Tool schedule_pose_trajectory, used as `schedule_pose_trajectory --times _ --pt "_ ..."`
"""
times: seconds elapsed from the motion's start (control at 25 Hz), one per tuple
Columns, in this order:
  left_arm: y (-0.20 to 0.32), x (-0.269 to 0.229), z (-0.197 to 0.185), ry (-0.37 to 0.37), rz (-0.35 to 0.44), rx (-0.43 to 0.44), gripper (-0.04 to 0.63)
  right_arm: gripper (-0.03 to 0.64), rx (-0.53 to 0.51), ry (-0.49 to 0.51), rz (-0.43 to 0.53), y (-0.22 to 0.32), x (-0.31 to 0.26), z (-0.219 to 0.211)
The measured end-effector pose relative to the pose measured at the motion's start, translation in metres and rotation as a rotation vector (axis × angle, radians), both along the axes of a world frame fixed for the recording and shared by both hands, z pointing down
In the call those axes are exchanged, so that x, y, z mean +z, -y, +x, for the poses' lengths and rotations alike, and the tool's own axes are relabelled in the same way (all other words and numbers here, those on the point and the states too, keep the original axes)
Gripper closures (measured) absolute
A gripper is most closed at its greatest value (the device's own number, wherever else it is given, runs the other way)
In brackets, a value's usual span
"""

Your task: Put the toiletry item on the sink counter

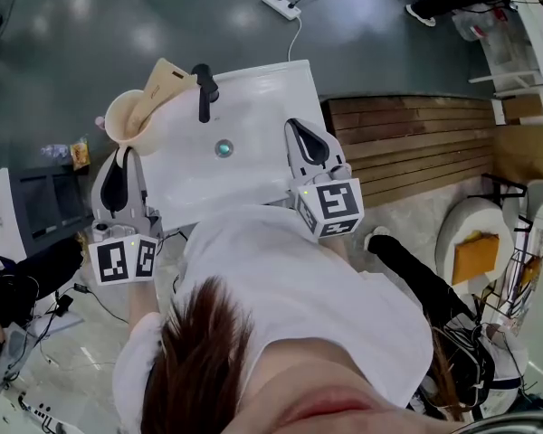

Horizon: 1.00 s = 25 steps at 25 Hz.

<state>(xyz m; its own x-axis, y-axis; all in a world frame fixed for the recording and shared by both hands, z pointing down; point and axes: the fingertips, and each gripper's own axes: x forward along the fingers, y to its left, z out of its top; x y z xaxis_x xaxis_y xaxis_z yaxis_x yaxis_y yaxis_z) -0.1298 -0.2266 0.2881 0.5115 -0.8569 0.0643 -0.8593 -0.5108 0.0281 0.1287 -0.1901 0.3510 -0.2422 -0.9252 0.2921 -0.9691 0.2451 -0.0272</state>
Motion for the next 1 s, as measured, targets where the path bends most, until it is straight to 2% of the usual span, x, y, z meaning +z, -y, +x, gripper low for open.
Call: schedule_pose_trajectory --times 1.0 --pt "0.009 0.001 -0.033 -0.018 0.001 -0.04 0.545 0.606 -0.017 0.011 0.001 -0.003 -0.001 -0.029"
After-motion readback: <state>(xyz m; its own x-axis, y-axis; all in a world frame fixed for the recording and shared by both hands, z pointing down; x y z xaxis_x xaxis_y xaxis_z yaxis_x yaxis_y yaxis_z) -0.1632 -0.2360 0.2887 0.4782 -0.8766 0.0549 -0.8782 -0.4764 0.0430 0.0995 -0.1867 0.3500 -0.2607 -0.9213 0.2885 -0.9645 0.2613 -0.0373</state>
